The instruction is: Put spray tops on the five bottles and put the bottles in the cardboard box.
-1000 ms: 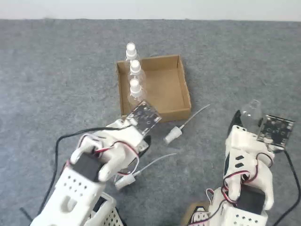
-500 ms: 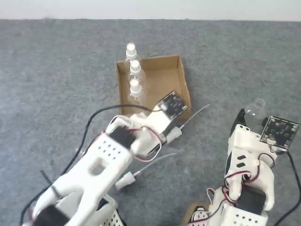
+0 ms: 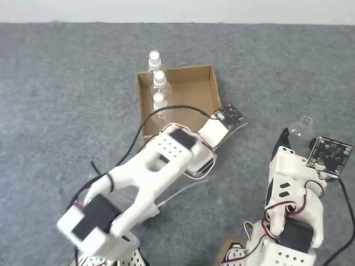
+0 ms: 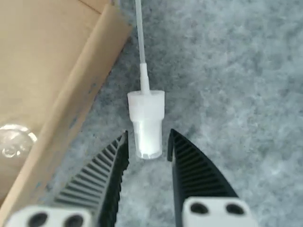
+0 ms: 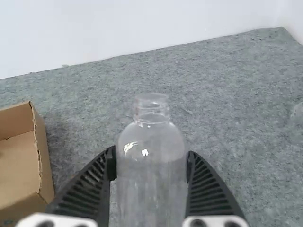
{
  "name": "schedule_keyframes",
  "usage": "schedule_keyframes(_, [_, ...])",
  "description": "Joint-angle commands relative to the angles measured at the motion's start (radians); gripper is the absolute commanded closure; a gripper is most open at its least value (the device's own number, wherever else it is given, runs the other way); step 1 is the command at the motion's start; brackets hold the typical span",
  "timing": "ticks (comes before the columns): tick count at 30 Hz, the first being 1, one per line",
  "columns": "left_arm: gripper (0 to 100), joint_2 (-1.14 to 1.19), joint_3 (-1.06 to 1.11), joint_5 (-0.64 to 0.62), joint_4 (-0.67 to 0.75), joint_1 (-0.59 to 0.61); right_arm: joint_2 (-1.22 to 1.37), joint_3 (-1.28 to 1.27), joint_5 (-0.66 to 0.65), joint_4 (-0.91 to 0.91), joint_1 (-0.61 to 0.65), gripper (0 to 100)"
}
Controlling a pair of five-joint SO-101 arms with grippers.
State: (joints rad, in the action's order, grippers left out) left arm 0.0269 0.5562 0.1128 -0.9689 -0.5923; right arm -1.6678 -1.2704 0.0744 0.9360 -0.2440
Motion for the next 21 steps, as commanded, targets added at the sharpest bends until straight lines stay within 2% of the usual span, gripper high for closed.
schedule_keyframes(1, [87,0.081,-0.133,-0.009,0.026,0.011,-0.015,0.012,0.005,-0.028,-0.012,95.4])
schedule_keyframes(8, [87,0.233,-0.249,-0.011,0.018,0.002,-0.015,0.011,0.005,-0.025,-0.008,95.4])
schedule_keyframes(14, [88,0.338,-0.374,-0.011,-0.095,0.000,-0.015,0.011,0.005,-0.025,-0.008,95.4])
schedule_keyframes(19, [98,0.371,-0.437,-0.011,-0.124,-0.002,-0.015,0.011,0.005,-0.024,-0.010,95.4])
schedule_keyframes(21, [99,0.371,-0.441,-0.011,-0.126,-0.008,-0.015,0.011,0.008,-0.021,-0.004,95.4])
